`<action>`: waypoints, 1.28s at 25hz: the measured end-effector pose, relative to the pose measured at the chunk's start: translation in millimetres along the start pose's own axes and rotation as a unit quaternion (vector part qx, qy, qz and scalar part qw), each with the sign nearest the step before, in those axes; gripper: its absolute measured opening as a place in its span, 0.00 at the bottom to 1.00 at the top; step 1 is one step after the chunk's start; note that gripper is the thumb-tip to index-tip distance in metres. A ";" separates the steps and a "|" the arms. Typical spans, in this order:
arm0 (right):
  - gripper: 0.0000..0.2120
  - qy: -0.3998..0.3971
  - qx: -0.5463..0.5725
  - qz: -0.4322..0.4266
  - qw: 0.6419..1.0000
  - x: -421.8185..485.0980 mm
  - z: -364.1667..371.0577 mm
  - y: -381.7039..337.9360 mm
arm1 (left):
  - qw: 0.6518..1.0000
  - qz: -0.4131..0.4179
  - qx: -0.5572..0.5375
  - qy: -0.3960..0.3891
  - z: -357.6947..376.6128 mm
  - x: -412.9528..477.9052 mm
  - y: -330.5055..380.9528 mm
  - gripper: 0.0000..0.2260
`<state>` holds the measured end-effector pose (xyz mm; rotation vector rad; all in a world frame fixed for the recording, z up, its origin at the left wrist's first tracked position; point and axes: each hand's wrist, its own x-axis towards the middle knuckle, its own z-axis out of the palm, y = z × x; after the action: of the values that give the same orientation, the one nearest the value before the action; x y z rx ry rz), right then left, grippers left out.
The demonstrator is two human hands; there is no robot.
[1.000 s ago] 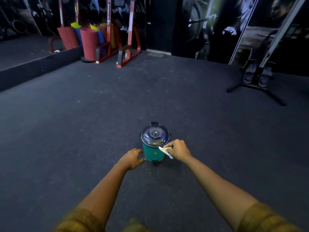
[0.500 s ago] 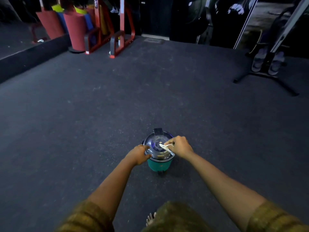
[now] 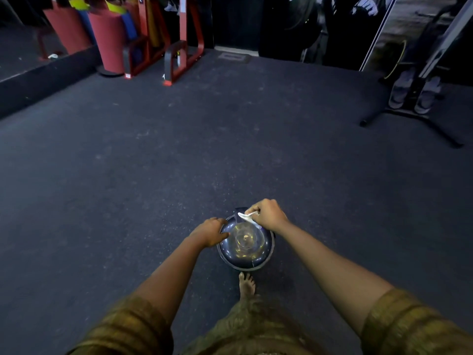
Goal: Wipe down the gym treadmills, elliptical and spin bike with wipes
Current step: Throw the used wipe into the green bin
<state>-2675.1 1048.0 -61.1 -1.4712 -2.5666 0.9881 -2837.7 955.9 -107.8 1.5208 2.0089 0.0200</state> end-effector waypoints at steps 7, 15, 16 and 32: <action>0.14 -0.033 -0.020 0.012 0.999 11.0 5.1 0.1 | 1.000 -0.007 -0.007 -0.013 3.8 5.4 -11.4 0.24; 0.15 -0.036 -0.050 0.035 0.998 -23.7 13.1 7.3 | 0.999 -0.002 -0.039 -0.024 40.5 -17.1 -11.5 0.22; 0.15 -0.041 -0.055 0.035 0.997 -26.6 15.1 9.1 | 0.999 0.000 -0.044 -0.021 42.7 -19.5 -11.1 0.21; 0.12 -0.059 -0.064 0.065 0.994 13.2 27.4 -6.1 | 0.999 -0.006 -0.043 -0.008 33.3 -16.9 -37.9 0.23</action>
<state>-2695.9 1042.2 -83.4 -1.6815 -2.6920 0.9692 -2852.3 916.9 -141.0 1.4511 1.9781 0.0881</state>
